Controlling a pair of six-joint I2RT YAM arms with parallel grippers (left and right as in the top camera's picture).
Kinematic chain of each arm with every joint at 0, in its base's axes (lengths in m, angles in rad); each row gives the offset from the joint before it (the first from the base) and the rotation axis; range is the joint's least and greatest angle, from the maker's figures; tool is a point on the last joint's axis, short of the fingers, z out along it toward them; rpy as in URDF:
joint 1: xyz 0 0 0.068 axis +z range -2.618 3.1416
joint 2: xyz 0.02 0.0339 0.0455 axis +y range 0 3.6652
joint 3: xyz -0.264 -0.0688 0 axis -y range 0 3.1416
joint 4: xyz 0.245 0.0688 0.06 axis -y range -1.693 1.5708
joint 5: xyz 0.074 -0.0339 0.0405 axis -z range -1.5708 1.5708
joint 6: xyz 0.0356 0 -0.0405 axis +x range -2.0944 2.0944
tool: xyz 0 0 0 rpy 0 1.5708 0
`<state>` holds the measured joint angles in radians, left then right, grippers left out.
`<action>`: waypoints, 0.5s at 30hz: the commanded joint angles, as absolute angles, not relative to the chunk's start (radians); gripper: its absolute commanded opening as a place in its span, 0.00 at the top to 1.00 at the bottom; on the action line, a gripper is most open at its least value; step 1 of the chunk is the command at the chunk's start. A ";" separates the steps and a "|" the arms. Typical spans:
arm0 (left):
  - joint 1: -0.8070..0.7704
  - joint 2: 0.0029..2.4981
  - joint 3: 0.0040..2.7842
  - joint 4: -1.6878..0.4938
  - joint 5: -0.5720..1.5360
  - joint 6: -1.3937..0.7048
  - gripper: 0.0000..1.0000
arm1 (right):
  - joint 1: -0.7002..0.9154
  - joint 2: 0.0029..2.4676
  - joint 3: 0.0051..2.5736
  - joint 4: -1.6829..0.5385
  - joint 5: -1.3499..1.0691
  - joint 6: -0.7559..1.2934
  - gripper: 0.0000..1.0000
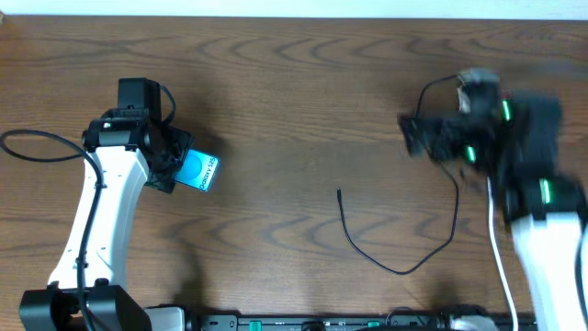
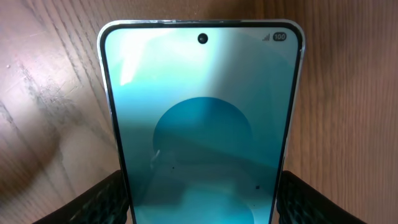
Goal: Plug charger to phone and switch on socket
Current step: 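Swing the right gripper toward the phone held by the left gripper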
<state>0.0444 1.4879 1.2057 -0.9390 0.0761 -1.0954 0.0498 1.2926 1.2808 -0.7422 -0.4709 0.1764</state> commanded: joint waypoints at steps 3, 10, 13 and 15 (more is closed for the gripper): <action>0.043 1.491 1.212 -0.946 0.072 -1.122 0.93 | 0.072 1.658 1.493 -0.726 -1.074 0.204 0.01; 0.043 1.491 1.212 -0.954 0.115 -1.164 0.93 | 0.130 1.967 1.506 -0.344 -1.422 0.461 0.01; 0.043 1.491 1.212 -0.964 0.123 -1.196 0.93 | 0.180 2.034 1.506 -0.300 -1.412 0.509 0.01; 0.043 1.491 1.212 -0.992 0.125 -1.261 0.93 | 0.229 2.067 1.506 -0.286 -1.393 0.507 0.01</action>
